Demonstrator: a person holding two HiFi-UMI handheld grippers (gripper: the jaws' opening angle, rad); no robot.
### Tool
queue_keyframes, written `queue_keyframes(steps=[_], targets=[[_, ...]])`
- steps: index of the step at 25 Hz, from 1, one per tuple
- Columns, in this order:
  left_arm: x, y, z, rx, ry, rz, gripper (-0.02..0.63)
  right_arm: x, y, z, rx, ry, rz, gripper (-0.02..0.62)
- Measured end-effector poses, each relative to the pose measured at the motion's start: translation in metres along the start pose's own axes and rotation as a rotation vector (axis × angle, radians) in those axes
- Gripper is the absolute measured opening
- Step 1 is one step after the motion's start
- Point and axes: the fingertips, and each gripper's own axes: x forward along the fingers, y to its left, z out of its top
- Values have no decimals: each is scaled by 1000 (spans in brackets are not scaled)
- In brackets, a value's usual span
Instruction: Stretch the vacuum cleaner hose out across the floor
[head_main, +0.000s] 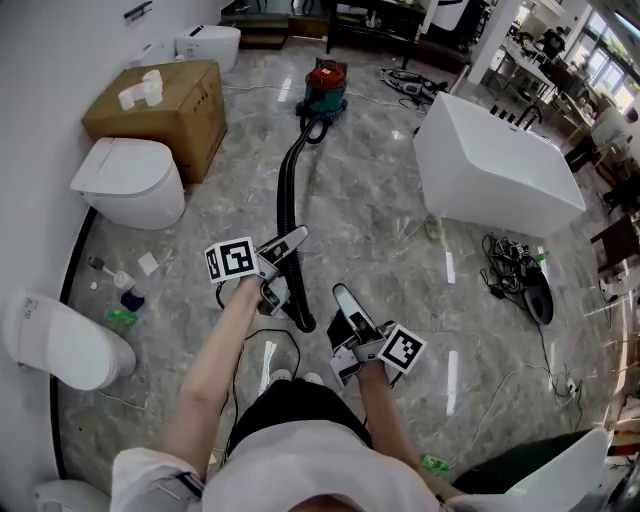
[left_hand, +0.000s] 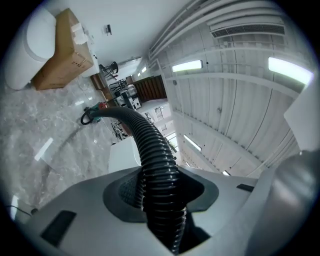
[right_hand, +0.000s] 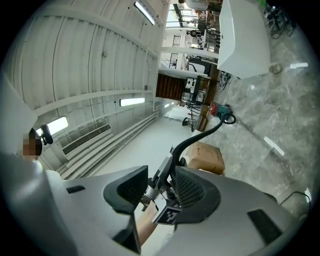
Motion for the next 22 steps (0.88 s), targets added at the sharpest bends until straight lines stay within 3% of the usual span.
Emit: queue_keyframes(steps=[10,22], targets=[[4,-14,-26,259,181,52,169,-3,-7,5,-24,-18,-34,175],[7,-11,-53,492,316,105,169,-8,-12,10,-27,-36,-46,175]])
